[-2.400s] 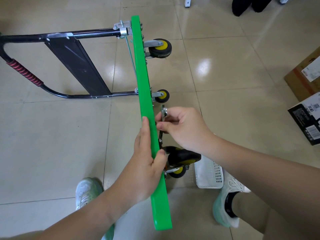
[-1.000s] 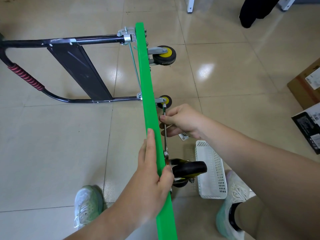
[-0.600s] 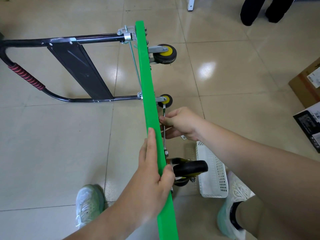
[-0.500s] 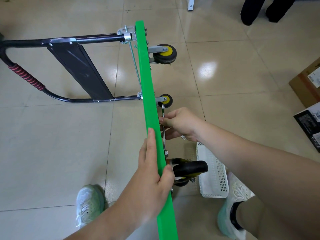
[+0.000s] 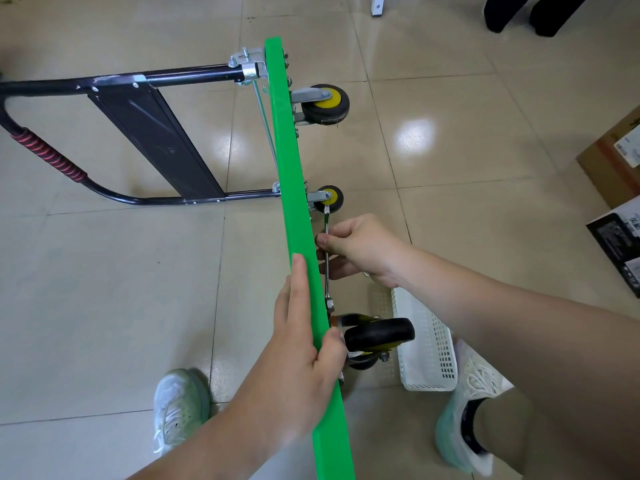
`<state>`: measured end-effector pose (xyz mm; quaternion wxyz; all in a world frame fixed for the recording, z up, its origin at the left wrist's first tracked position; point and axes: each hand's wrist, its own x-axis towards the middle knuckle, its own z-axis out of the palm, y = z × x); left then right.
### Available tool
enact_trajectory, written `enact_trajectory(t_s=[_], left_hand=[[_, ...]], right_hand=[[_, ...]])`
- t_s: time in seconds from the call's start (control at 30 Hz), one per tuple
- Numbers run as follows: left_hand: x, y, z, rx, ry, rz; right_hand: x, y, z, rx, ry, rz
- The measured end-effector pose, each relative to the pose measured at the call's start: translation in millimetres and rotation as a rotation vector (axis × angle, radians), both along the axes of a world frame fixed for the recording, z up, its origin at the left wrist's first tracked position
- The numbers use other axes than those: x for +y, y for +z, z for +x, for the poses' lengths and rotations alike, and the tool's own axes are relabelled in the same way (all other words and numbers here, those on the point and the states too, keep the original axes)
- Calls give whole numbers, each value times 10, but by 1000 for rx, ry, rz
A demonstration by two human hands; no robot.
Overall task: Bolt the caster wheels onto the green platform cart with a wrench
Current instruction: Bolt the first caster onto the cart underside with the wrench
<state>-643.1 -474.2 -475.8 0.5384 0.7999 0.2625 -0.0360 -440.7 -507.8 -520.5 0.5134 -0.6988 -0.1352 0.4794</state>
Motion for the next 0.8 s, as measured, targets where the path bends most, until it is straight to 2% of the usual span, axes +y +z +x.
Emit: enact_trajectory(t_s=[0.23, 0.6, 0.8], left_hand=[[-29, -3, 1, -2, 21, -17], [-52, -11, 25, -25, 44, 12], [-32, -60, 11, -36, 43, 3]], right_hand=[[-86, 132, -103, -129, 15, 69], [-443, 241, -439, -148, -89, 234], [-589, 284, -576, -201, -62, 293]])
